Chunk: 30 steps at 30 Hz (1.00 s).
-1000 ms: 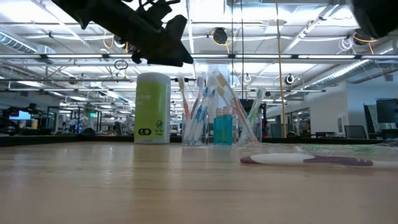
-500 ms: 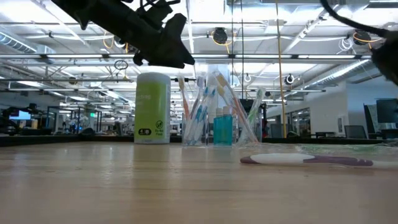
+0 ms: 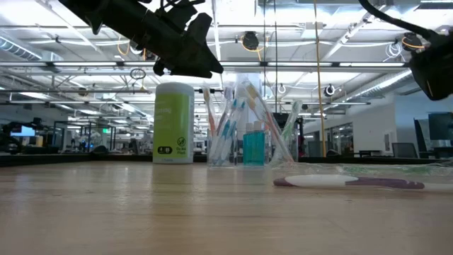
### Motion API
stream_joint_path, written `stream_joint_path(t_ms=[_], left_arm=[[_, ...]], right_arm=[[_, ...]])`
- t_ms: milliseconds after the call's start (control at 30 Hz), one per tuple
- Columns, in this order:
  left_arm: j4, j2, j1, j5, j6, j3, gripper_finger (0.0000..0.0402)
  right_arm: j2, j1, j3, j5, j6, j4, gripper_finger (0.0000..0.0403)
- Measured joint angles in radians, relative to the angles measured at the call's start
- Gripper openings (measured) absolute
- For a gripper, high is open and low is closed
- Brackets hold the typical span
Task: Pick & Place toothbrushing station
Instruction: Put the blue mouthwash into the transparent organizer
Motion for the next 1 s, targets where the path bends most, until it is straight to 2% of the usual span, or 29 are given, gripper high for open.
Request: stream_joint_path(t_ms=[233,400,867,1000], left_arm=[[0.001,0.0,0.0,0.0,0.0,0.0,0.0196],[0.003,0.0,0.0,0.0,0.0,0.0,0.0196],[0.003,0.0,0.0,-0.001,-0.001,0.0,0.0196],[0.003,0.0,0.0,-0.001,0.0,0.0,0.0196]], right_arm=[[0.047,0.0,-0.001,-0.001,-0.026,0.047,0.0155],[0.047,0.003,-0.001,0.052,-0.075,0.113,0.0155],[0.047,0.054,-0.001,0.056,-0.115,0.095,0.0155],[0.047,0.079,-0.001,0.107,-0.065,0.084,0.0155]])
